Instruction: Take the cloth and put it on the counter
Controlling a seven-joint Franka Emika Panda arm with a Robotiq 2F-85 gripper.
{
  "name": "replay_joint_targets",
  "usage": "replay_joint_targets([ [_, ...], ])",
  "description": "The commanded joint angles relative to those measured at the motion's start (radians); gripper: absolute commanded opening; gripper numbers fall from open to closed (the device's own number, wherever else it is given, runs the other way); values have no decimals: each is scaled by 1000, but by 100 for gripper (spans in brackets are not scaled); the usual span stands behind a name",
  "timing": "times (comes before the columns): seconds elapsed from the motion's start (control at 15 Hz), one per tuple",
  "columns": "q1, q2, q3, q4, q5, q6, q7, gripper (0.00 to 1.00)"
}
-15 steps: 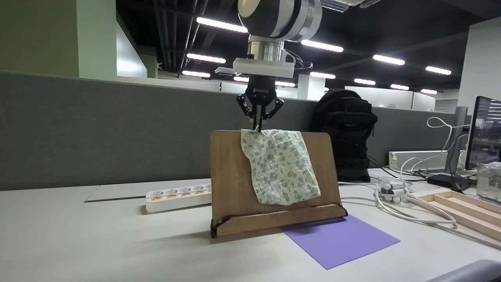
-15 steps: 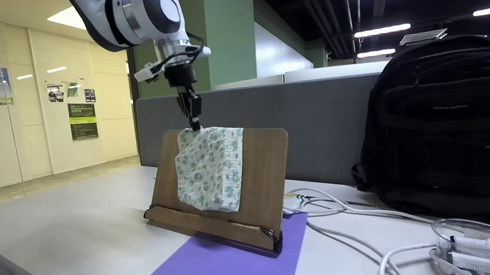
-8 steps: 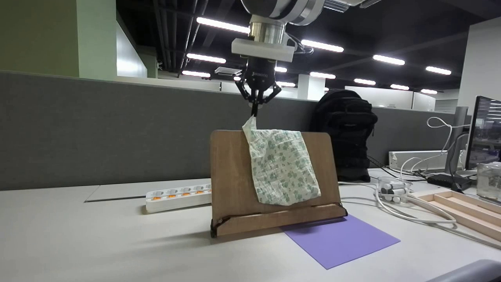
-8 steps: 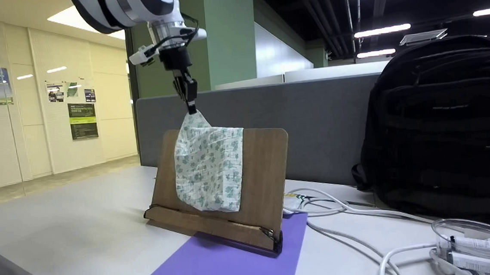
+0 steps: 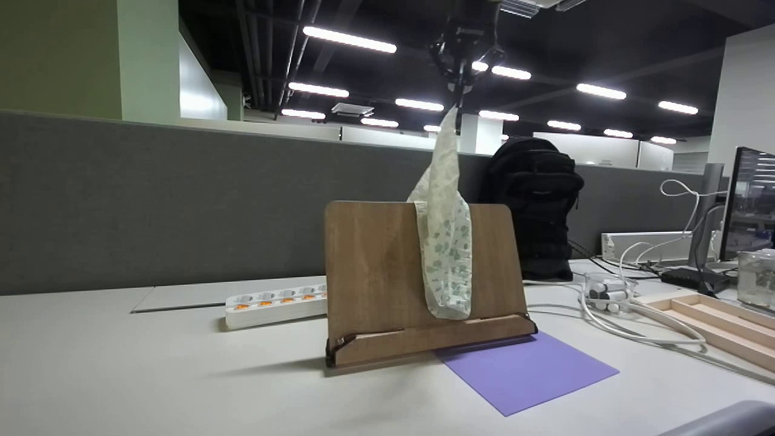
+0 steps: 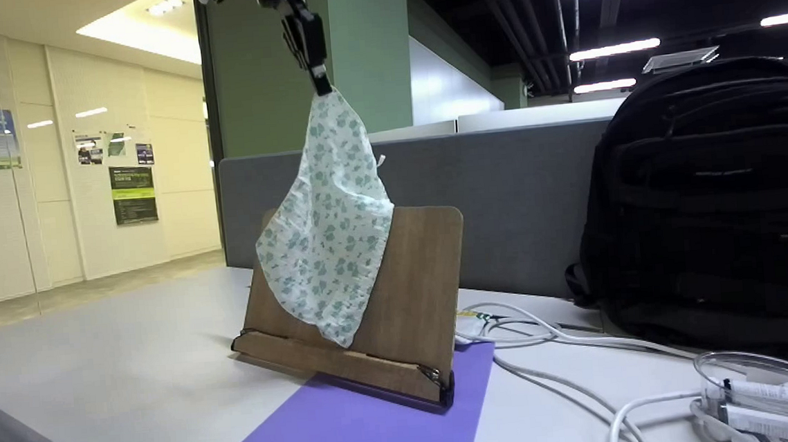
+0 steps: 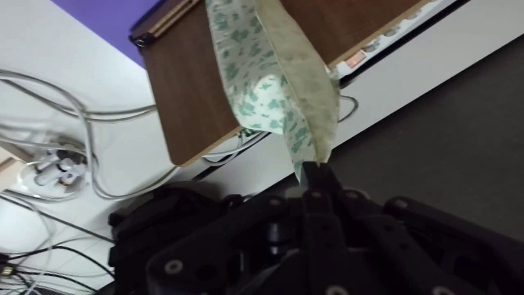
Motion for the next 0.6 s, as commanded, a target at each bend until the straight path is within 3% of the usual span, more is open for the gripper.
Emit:
replay_joint_targets([
  [0.0, -42, -158, -9, -91, 25, -179, -42, 0],
  [0.27, -34, -245, -22, -152, 97, -381, -169, 0],
  [0.53, -50, -247, -4, -193, 131, -448, -211, 0],
])
